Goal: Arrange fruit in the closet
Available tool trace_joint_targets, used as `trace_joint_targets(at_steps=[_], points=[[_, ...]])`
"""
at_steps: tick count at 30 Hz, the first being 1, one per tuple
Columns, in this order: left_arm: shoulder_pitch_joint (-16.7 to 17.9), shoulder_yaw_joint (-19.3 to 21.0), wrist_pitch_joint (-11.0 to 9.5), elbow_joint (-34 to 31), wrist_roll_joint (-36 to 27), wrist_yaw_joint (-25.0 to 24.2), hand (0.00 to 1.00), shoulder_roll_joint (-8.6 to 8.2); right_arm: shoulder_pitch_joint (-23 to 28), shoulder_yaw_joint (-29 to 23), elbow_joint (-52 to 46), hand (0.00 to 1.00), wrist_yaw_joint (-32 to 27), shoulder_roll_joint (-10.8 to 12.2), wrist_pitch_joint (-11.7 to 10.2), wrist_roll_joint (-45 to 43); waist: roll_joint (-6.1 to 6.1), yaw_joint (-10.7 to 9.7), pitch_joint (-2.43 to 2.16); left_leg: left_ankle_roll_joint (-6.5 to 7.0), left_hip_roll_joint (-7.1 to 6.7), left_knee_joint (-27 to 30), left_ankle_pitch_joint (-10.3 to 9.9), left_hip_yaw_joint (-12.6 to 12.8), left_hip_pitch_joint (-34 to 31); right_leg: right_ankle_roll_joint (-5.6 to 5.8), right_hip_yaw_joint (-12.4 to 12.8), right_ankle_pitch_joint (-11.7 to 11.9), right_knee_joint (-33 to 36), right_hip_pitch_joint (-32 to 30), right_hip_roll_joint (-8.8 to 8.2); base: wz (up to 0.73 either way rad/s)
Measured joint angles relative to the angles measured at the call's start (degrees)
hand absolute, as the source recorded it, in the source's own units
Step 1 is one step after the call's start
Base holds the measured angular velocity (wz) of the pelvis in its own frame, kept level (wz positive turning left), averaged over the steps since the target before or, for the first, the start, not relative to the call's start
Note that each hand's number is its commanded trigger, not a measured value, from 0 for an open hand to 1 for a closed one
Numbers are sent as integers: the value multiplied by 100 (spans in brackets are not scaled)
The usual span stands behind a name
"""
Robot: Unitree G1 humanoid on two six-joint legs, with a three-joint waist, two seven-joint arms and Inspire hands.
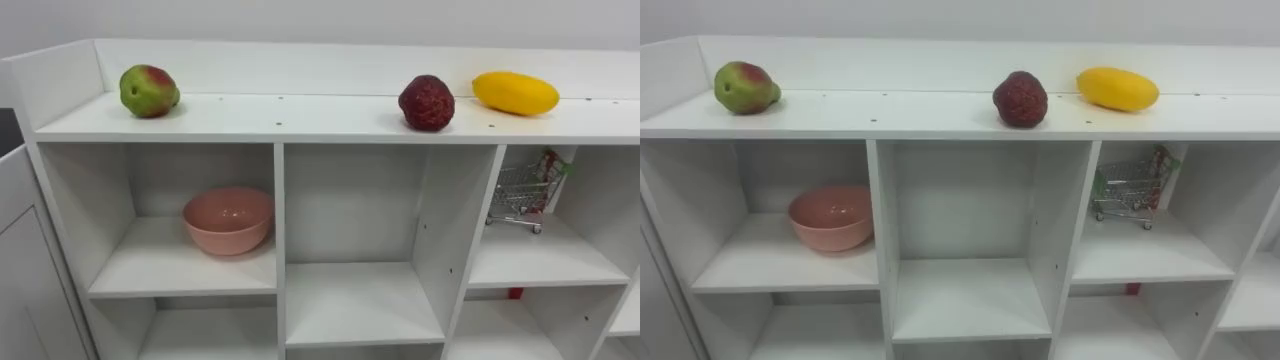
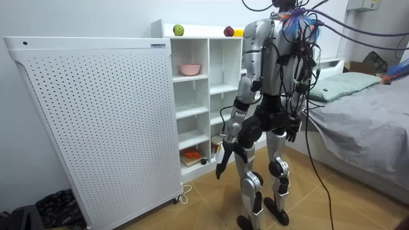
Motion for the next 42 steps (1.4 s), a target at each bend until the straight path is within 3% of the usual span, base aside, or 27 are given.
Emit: trace_joint_targets(at_steps=[8,14,18,23,27,32,36,42], points=[[-6,0,-57,-7,-12,47,0,3,-3,-8,-8,0,-5,1,-9,33,-10,0,6,0,1,11,0,0,13,0,7,0,4,8,3,0],[-5,4,-247,-2,-16,180,0,-6,35,-81,-28,0,-116,23,-5,531,-42,-7,31,0,-2,3,0,-1,23,0,9,0,8,27,1,0],[7,18,-292,-3,-17,310,0,-13,129,-410,-187,0,-240,61,-13,729,-21,-37,29,0,-1,2,0,0,15,0,16,0,9,15,6,0],[63,168,-422,-48,-43,549,0,-12,126,-851,-398,0,-514,63,-22,1627,-46,-43,15,0,-5,0,1,29,28,1,-2,-1,13,14,2,-3],[125,168,-540,-61,-136,657,0,10,115,-1050,-1020,0,-876,62,-75,2289,-62,-124,9,1,-8,8,1,38,83,1,36,0,17,91,-4,0],[152,308,-616,-148,-125,668,0,3,64,-1480,-1973,0,-1442,65,-190,2414,-73,-151,7,2,-8,11,1,83,141,1,83,0,34,87,-8,-5],[216,334,-608,-289,-127,669,0,11,82,-1586,-3613,0,-2168,62,-210,1971,-56,-159,5,5,-13,20,3,178,76,5,163,-5,102,-49,-15,-14],[283,307,-622,-466,-136,782,0,68,20,-1578,-5625,0,-2967,59,-447,1018,-94,-134,-12,6,-17,4,5,188,60,9,174,-6,90,-107,-15,-2]])
